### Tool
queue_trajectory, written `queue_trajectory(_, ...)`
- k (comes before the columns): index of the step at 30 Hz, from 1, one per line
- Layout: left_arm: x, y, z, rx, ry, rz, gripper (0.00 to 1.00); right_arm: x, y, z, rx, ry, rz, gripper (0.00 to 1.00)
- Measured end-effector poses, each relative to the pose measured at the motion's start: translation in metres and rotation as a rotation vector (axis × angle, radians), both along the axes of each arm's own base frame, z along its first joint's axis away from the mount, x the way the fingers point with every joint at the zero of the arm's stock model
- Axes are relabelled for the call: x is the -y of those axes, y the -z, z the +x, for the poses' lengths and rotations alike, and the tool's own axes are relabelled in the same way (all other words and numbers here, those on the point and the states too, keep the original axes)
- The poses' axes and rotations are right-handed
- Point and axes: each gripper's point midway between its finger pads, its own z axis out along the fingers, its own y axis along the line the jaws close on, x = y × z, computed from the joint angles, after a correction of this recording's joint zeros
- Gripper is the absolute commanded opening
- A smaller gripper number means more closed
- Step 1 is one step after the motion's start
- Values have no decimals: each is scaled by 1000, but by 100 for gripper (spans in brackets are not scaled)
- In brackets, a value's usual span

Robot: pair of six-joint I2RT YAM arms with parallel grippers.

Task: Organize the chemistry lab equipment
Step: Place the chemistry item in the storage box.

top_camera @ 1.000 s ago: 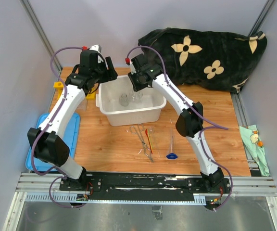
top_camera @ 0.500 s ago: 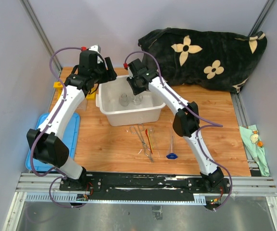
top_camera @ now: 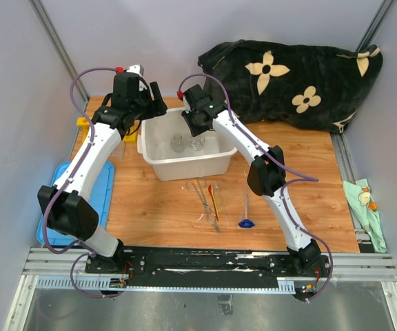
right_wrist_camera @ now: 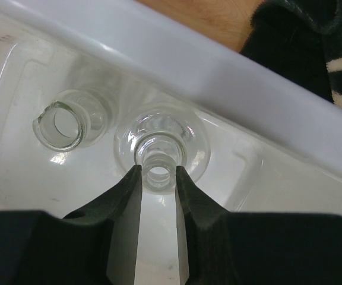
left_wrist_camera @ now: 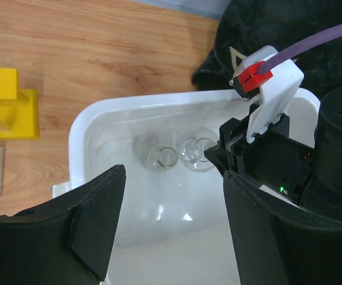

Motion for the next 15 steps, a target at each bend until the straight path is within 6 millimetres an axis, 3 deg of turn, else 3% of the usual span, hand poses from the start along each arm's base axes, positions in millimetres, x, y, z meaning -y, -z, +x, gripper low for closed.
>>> queue_trajectory(15, 0, 1, 0, -2, 1, -1, 72, 1, 1, 1, 12, -1, 2, 46)
